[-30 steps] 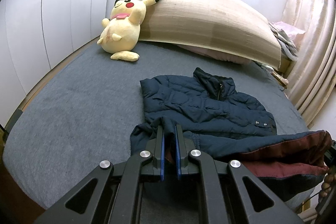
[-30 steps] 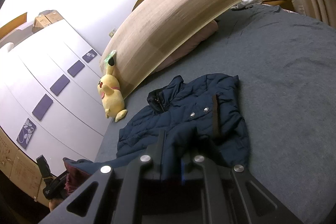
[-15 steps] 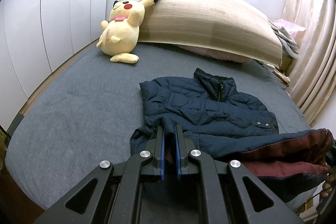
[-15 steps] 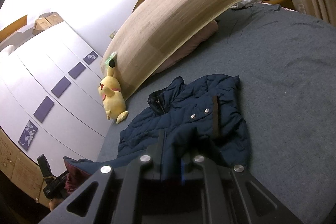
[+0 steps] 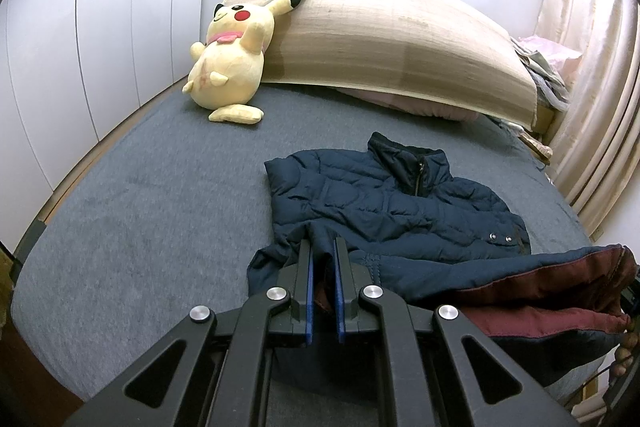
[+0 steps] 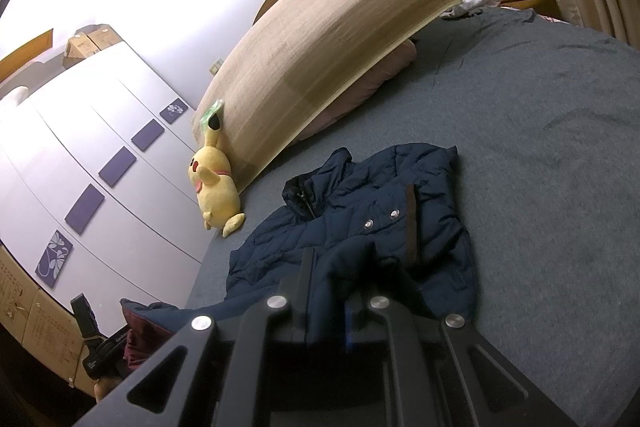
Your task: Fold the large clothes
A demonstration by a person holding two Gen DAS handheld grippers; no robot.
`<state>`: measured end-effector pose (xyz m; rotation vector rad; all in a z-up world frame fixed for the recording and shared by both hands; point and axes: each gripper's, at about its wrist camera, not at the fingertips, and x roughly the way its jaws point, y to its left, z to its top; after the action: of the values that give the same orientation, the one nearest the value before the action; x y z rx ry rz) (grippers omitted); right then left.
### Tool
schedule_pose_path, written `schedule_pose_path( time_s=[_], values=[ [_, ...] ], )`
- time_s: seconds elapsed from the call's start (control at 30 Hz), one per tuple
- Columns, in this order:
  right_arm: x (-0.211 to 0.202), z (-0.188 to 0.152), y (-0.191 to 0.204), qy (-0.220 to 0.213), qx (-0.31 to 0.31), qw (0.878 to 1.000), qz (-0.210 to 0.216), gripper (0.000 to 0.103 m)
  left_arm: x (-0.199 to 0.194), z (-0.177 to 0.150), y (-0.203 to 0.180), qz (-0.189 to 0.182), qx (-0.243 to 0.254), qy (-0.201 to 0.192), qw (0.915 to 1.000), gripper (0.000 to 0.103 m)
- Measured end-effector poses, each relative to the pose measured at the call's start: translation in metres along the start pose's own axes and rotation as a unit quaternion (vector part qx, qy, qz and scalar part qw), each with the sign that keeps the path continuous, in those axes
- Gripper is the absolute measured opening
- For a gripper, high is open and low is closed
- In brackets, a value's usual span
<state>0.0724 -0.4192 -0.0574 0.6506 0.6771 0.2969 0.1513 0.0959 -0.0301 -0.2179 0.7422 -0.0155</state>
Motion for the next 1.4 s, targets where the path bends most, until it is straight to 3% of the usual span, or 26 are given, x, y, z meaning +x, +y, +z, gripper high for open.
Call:
schedule_pose_path(
  time_s=[0.8, 1.4],
  values=[
    [0.011, 0.035, 0.024, -0.022, -0.023, 0.999, 0.015, 0.011, 0.006, 0.039, -0.011, 0.005, 0.02, -0.024, 0.9995, 0.009],
    [0.037, 0.068, 0.031, -0.042, -0.02, 0.999, 0.021, 0.011, 0.037, 0.078, -0.021, 0.014, 0.024, -0.029, 0.9992, 0.009]
  ],
)
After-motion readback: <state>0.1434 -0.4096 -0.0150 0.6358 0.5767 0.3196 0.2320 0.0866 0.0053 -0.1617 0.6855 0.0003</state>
